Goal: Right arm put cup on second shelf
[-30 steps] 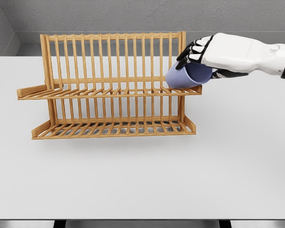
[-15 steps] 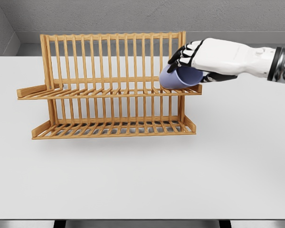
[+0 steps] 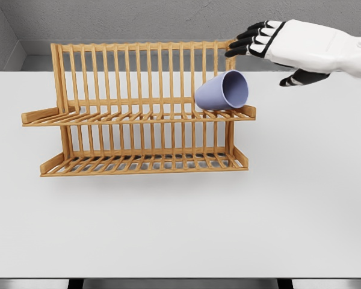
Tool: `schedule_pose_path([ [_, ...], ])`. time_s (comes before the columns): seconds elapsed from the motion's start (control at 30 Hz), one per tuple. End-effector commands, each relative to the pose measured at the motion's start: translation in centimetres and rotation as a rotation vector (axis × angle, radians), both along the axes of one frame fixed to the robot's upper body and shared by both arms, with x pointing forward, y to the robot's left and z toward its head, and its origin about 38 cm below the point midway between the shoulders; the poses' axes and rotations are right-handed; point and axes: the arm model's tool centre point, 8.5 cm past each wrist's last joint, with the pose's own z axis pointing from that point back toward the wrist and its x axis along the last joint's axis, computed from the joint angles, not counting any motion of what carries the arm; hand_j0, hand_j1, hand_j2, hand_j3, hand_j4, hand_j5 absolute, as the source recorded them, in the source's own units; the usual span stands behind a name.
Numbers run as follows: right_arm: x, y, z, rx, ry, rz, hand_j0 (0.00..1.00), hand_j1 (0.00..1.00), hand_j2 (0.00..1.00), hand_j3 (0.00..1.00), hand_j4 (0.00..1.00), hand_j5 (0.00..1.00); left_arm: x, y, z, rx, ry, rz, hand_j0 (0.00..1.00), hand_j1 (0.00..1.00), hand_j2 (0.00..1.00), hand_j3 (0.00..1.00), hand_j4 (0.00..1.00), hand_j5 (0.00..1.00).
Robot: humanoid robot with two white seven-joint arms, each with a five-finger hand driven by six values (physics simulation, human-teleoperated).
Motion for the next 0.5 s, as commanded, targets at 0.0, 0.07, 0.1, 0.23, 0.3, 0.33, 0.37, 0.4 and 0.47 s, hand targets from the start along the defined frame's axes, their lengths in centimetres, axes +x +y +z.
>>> schedule_pose_path([
  [0.0, -0.5, -4.7, 4.5, 0.022, -0.107, -0.118, 1.0, 1.0, 1.0, 1.0, 1.0, 1.0, 0.0, 0.0, 0.0, 0.0, 0.0, -0.001, 1.0, 1.0, 1.0, 1.0, 1.0, 1.0],
  [0.07, -0.8, -7.3, 4.0, 0.063, -0.101, -0.188, 1.0, 1.0, 1.0, 1.0, 1.0, 1.0, 0.0, 0.0, 0.0, 0.0, -0.001, 0.0, 1.0, 1.0, 1.0, 1.0, 1.0, 1.0],
  [0.1, -0.7, -7.3, 3.8, 0.073, -0.098, -0.189, 1.0, 1.0, 1.0, 1.0, 1.0, 1.0, 0.0, 0.0, 0.0, 0.0, -0.001, 0.0, 1.0, 1.0, 1.0, 1.0, 1.0, 1.0],
  [0.23, -0.6, -6.5, -1.6, 0.142, 0.016, -0.176, 1.0, 1.0, 1.0, 1.0, 1.0, 1.0, 0.0, 0.0, 0.0, 0.0, 0.0, -0.001, 1.0, 1.0, 1.0, 1.0, 1.0, 1.0],
  [0.3, -0.8, -5.3, -4.6, 0.174, 0.075, -0.156, 1.0, 1.0, 1.0, 1.0, 1.0, 1.0, 0.0, 0.0, 0.0, 0.0, -0.001, 0.0, 1.0, 1.0, 1.0, 1.0, 1.0, 1.0],
  [0.33, -0.7, -5.1, -4.8, 0.185, 0.077, -0.149, 1.0, 1.0, 1.0, 1.0, 1.0, 1.0, 0.0, 0.0, 0.0, 0.0, 0.0, 0.0, 1.0, 1.0, 1.0, 1.0, 1.0, 1.0],
  [0.37, -0.7, -4.8, -5.2, 0.195, 0.085, -0.14, 1.0, 1.0, 1.0, 1.0, 1.0, 1.0, 0.0, 0.0, 0.0, 0.0, 0.0, 0.0, 1.0, 1.0, 1.0, 1.0, 1.0, 1.0],
  [0.4, -0.8, -4.8, -5.9, 0.196, 0.102, -0.142, 1.0, 1.0, 1.0, 1.0, 1.0, 1.0, 0.0, 0.0, 0.0, 0.0, 0.0, 0.0, 1.0, 1.0, 1.0, 1.0, 1.0, 1.0],
  [0.47, -0.9, -4.8, -6.0, 0.195, 0.104, -0.142, 1.0, 1.0, 1.0, 1.0, 1.0, 1.0, 0.0, 0.0, 0.0, 0.0, 0.0, -0.001, 1.0, 1.0, 1.0, 1.0, 1.0, 1.0],
])
